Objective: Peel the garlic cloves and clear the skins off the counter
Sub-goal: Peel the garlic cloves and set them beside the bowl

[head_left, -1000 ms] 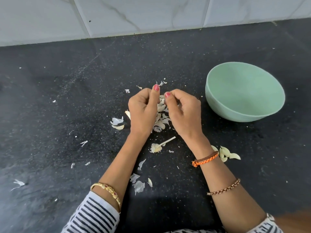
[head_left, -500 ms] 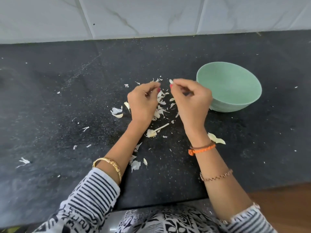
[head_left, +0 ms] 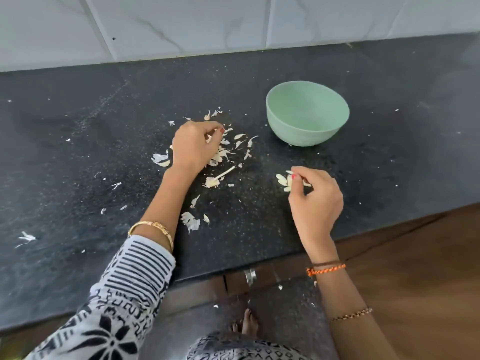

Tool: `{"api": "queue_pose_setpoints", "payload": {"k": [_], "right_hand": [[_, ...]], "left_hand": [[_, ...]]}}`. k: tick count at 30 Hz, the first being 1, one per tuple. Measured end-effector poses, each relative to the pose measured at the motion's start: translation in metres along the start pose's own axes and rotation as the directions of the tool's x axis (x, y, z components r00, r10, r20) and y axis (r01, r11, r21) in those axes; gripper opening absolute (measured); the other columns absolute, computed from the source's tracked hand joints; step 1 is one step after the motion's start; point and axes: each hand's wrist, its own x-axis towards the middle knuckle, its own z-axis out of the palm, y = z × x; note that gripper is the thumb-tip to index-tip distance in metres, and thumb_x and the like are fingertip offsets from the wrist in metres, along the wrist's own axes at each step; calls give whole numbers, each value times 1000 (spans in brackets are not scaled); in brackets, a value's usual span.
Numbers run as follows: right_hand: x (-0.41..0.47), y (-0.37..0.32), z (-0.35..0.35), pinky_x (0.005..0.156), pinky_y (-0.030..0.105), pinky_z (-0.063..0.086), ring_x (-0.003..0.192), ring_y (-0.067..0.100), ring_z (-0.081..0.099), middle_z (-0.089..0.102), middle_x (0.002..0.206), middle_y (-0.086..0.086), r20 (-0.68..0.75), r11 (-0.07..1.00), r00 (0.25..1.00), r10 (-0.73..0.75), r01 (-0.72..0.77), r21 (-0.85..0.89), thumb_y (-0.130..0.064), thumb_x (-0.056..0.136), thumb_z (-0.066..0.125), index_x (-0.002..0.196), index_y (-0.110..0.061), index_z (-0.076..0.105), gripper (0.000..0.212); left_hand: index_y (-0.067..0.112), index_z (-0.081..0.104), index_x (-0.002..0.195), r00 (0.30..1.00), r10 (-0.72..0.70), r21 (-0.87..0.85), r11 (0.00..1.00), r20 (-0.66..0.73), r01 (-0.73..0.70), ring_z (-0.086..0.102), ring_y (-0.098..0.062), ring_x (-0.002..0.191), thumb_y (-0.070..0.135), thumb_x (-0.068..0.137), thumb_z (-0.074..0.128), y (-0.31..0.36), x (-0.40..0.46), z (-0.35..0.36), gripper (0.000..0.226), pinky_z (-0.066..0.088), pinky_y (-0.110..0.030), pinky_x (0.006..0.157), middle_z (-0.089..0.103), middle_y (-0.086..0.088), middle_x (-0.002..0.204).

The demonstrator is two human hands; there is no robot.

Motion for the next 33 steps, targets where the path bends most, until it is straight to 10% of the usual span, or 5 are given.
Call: {"api": "queue_pose_setpoints", "payload": {"k": [8,17,22,28,33], "right_hand": [[2,2,0,69,27,41,85,26,61,70,90,3,87,986,983,161,-163,23,-5,81,62,94,-14,73,19],[7,-29,12,67,22,42,71,18,61,70,80,-2,110,989,994,-7,-9,148,-7,78,60,86,-14,73,18],[39,-55,38,58,36,46,60,23,57,66,65,6,370,974,923,-102,16,227,-19,87,57,76,-7,70,21],[71,-56,76,92,34,46,97,20,60,67,105,5,539,997,838,-80,66,46,2,86,50,110,-15,68,34],[81,-62,100,87,37,46,111,30,52,57,122,13,685,955,726,-52,237,-179,5,88,53,122,-11,59,38]], "left_hand": [[7,72,98,1000,-12,-39,999,-26,11,64,-27,76,9,87,57,0,-7,0,18,47,-30,74,72,-9,92],[7,71,103,986,-85,-111,991,-141,69,59,-20,70,4,86,52,-11,-4,1,26,46,-24,73,71,-9,92],[5,72,98,972,-178,-100,981,-153,164,64,-29,76,-5,82,45,-13,1,-1,33,48,-27,76,72,-9,90],[6,72,101,974,-170,-87,984,-148,158,65,-26,81,-2,85,49,-19,13,3,29,50,-32,80,72,-9,94],[8,72,99,969,-171,-134,980,-178,148,63,-25,81,-2,84,51,-21,18,7,27,48,-28,76,71,-8,94]]}}
